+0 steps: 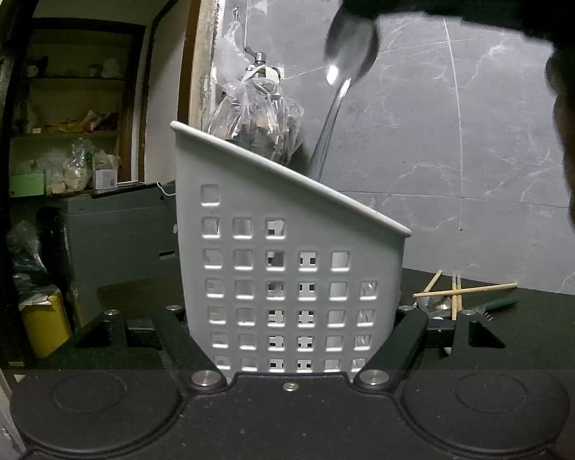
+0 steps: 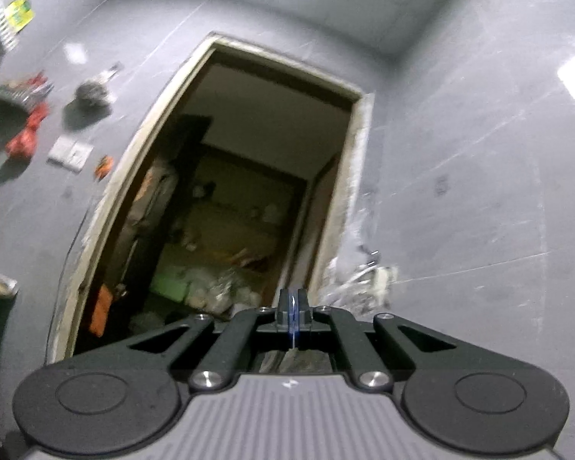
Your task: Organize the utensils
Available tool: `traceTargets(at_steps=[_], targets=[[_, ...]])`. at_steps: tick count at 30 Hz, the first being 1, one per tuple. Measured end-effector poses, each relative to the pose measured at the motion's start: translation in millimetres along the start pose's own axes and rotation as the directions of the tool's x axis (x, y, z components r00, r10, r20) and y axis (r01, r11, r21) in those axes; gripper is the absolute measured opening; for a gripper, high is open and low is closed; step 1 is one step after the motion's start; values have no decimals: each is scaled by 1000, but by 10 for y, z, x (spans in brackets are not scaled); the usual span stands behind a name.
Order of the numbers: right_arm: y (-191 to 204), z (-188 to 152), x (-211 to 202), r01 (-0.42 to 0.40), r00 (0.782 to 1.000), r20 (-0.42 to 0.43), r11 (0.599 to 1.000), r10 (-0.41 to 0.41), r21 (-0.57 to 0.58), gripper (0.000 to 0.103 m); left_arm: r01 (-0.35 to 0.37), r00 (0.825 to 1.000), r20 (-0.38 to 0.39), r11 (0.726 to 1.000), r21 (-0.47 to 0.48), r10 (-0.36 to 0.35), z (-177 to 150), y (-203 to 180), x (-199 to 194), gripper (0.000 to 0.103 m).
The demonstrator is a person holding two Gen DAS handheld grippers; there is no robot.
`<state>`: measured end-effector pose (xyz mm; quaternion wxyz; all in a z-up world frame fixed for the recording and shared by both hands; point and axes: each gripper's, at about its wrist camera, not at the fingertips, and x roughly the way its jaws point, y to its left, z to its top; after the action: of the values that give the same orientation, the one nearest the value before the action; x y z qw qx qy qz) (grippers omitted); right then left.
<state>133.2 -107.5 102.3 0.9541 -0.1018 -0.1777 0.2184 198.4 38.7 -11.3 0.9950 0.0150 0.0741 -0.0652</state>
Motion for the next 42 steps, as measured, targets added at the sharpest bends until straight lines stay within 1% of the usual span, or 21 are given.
traceTargets(at_steps=[4, 7, 13, 17, 21, 26, 27, 30, 31, 32, 33, 35, 36, 38, 39, 40, 41, 42], targets=[[139, -158, 115, -65, 995, -80, 998, 63, -15, 1, 1, 1000, 2, 1000, -2, -1, -4, 2, 10, 76], [214, -247, 158, -94, 988, -128, 995, 92, -12, 1, 3, 1000, 3, 1000, -1, -3, -9, -3, 20, 76], [302, -392, 193, -135, 971, -197, 991, 133, 3, 1, 5, 1000, 3, 1000, -4, -5, -16, 2, 14, 76], [258, -472, 198, -156, 956, -244, 987, 161, 39, 1, 9, 1000, 4, 1000, -2, -9, -18, 3, 7, 76], [226, -529, 216, -162, 947, -273, 985, 171, 55, 2, 13, 1000, 6, 1000, -2, -13, -27, 8, -7, 76], [205, -559, 231, -162, 943, -284, 985, 171, 55, 2, 13, 1000, 5, 1000, -2, -13, -29, 10, -8, 76], [198, -560, 237, -162, 942, -288, 985, 172, 58, 3, 13, 1000, 5, 1000, -2, -13, -30, 9, -6, 76], [168, -563, 232, -166, 939, -294, 983, 180, 73, 12, 13, 1000, 4, 1000, -2, -13, -29, 7, -8, 76], [152, -556, 229, -169, 939, -291, 983, 184, 75, 18, 13, 1000, 4, 1000, -1, -13, -29, 7, -13, 76], [129, -550, 213, -169, 940, -286, 982, 185, 80, 27, 13, 1000, 3, 1000, -1, -13, -27, 5, -14, 76], [96, -540, 192, -167, 942, -279, 982, 186, 89, 31, 13, 1000, 3, 1000, -1, -13, -27, 5, -15, 76], [22, -513, 152, -160, 946, -268, 981, 183, 108, 42, 14, 1000, 3, 1000, -1, -14, -24, 8, -20, 76], [-25, -498, 129, -151, 948, -263, 982, 177, 116, 45, 15, 1000, 2, 1000, -1, -15, -24, 9, -20, 76], [-129, -475, 78, -123, 956, -251, 983, 155, 138, 62, 15, 1000, 2, 1000, -1, -15, -21, 10, -22, 76], [-188, -466, 46, -106, 959, -245, 982, 142, 153, 66, 15, 1000, 2, 1000, -1, -15, -22, 9, -22, 76], [-250, -462, 14, -89, 962, -241, 982, 129, 169, 74, 15, 1000, 3, 1000, 0, -15, -24, 10, -23, 76], [-313, -461, -21, -69, 964, -239, 981, 112, 183, 79, 16, 1000, 3, 1000, 0, -16, -22, 10, -22, 76], [-369, -463, -51, -50, 966, -241, 979, 98, 196, 81, 17, 1000, 2, 1000, 0, -17, -21, 13, -24, 76]])
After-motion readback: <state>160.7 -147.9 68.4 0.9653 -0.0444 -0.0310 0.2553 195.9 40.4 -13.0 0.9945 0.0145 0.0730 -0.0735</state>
